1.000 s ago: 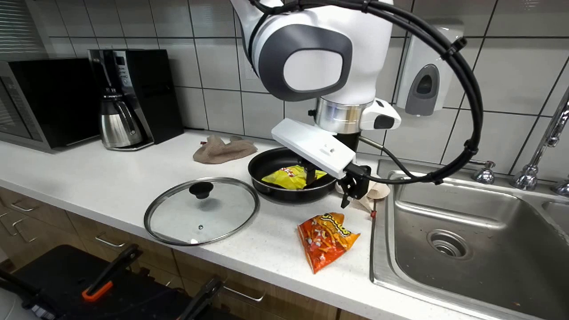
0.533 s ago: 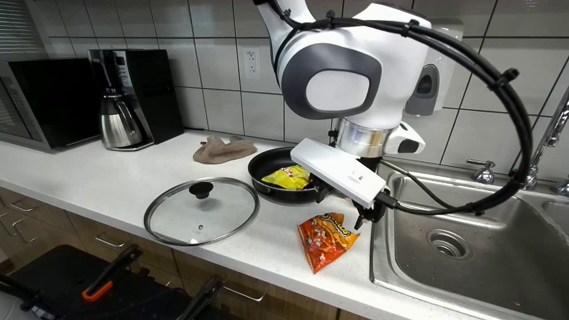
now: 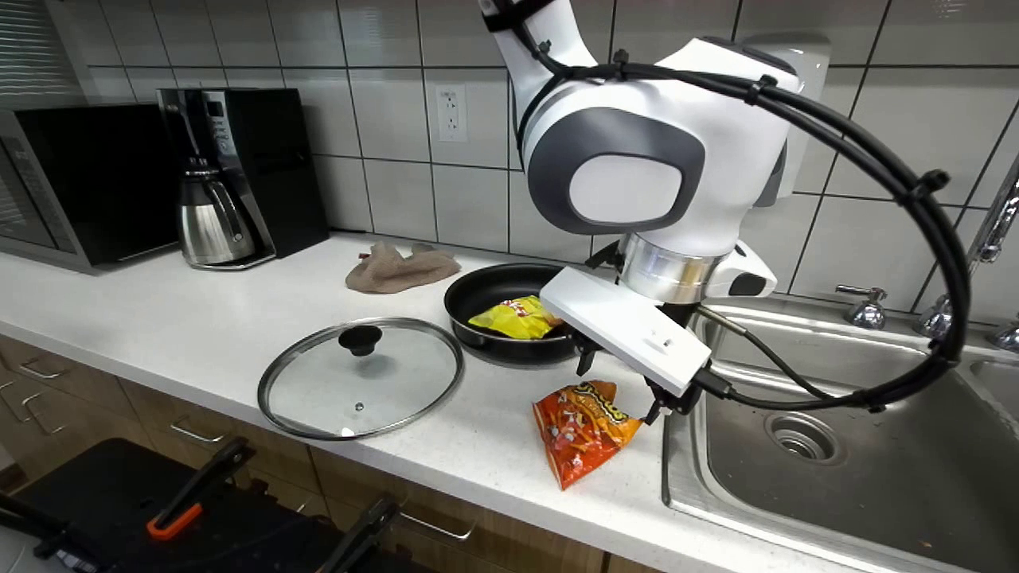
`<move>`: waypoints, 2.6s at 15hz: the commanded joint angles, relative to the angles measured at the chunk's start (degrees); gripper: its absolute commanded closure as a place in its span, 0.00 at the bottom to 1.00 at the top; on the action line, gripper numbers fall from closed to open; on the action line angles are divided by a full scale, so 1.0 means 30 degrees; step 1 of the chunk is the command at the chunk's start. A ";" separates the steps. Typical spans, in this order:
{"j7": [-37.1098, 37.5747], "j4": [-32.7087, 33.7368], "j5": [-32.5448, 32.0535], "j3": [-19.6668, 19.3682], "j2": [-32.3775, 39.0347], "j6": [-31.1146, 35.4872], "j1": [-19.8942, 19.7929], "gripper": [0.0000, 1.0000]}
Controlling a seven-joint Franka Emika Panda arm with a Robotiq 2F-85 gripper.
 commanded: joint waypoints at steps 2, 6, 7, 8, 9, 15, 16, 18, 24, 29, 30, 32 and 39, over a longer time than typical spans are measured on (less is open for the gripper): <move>-0.1037 0.1200 0.0932 0.0769 0.0608 -0.0560 -0.0729 0.00; -0.0957 0.1632 0.1630 0.1216 0.1043 -0.0749 -0.0823 0.00; -0.0974 0.1711 0.1794 0.1317 0.1145 -0.0844 -0.0838 0.00; -0.0984 0.1768 0.1895 0.1382 0.1254 -0.0839 -0.0825 0.00; -0.0971 0.1812 0.1980 0.1429 0.1340 -0.0862 -0.0813 0.00; -0.0929 0.2101 0.2044 0.1424 0.1522 -0.1206 -0.1045 0.00; -0.0972 0.2085 0.2039 0.1426 0.1496 -0.1318 -0.1070 0.00; -0.1399 0.1778 0.1941 0.1475 0.1251 -0.1526 -0.1078 0.00; -0.2690 0.1859 0.1765 0.1311 0.1291 -0.2359 -0.1041 0.00; -0.3576 0.1843 0.0806 0.0775 0.1328 -0.2872 -0.0941 0.00; -0.3691 0.1864 0.0734 0.0703 0.1351 -0.2906 -0.0951 0.00; -0.3768 0.1926 0.0717 0.0622 0.1391 -0.3019 -0.0970 0.00; -0.3845 0.1898 0.1073 0.0688 0.1383 -0.2894 -0.0969 0.58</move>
